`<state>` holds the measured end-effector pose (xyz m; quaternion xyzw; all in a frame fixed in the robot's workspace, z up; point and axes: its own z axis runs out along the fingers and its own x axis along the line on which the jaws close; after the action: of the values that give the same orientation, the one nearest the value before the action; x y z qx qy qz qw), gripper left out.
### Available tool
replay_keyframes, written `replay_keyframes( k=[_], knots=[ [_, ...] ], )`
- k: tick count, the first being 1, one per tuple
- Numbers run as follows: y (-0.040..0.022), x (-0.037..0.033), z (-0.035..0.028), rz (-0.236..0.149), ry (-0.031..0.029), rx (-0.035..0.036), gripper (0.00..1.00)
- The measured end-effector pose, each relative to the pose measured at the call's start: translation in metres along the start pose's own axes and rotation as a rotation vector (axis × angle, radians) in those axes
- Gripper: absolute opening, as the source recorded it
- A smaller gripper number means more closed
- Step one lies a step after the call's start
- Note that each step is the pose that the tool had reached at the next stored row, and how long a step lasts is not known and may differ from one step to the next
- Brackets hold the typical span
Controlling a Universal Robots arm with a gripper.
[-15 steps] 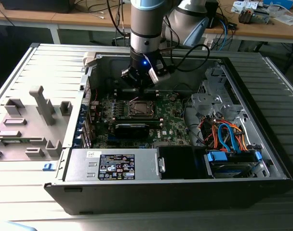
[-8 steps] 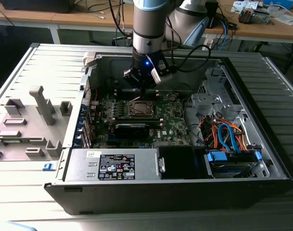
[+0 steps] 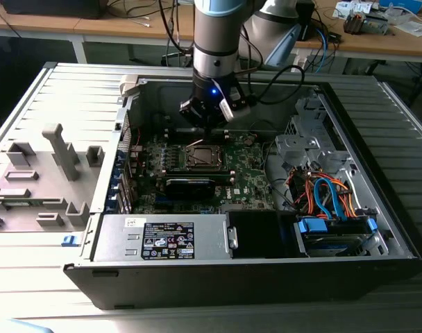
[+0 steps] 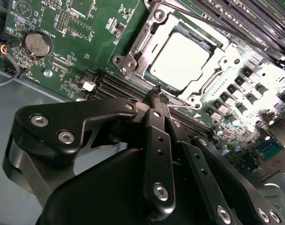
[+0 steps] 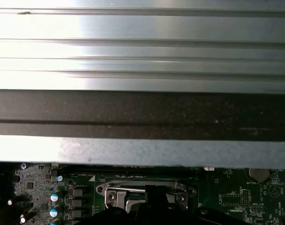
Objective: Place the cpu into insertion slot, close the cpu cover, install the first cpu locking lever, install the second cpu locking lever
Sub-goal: 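Install the first cpu locking lever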
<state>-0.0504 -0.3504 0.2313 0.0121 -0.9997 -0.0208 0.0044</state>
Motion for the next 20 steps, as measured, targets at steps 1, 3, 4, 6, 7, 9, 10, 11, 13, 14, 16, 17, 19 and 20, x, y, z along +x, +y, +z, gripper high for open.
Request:
replay_keyframes(
  k=[1,3,4,6,7,9,10,11,13,14,16,17,19,20],
  knots=[
    [0.0000,-0.0004,0.0002,0.000,-0.0001,0.0001,0.11],
    [0.0000,-0.0012,0.0004,0.000,-0.0001,0.0005,0.11],
    [0.0000,-0.0016,0.0005,0.000,0.0000,0.0007,0.11],
    [0.0000,-0.0027,0.0007,0.000,0.0000,0.0011,0.11],
    [0.0000,-0.0030,0.0008,0.000,-0.0001,0.0012,0.11],
    [-0.0001,-0.0043,0.0012,0.000,0.0000,0.0016,0.11],
    [-0.0001,-0.0047,0.0013,0.000,0.0000,0.0017,0.11],
    [-0.0001,-0.0051,0.0015,0.000,-0.0001,0.0018,0.11],
    [-0.0001,-0.0061,0.0017,0.000,0.0000,0.0023,0.11],
    [0.0000,-0.0066,0.0019,0.000,-0.0001,0.0026,0.11],
    [0.0005,-0.0071,0.0021,0.000,-0.0001,0.0041,0.11],
    [0.0008,-0.0073,0.0024,0.000,-0.0001,0.0050,0.11],
    [0.0011,-0.0075,0.0030,0.000,0.0001,0.0080,0.11],
    [0.0011,-0.0075,0.0034,0.000,0.0001,0.0091,0.11]
  ],
)
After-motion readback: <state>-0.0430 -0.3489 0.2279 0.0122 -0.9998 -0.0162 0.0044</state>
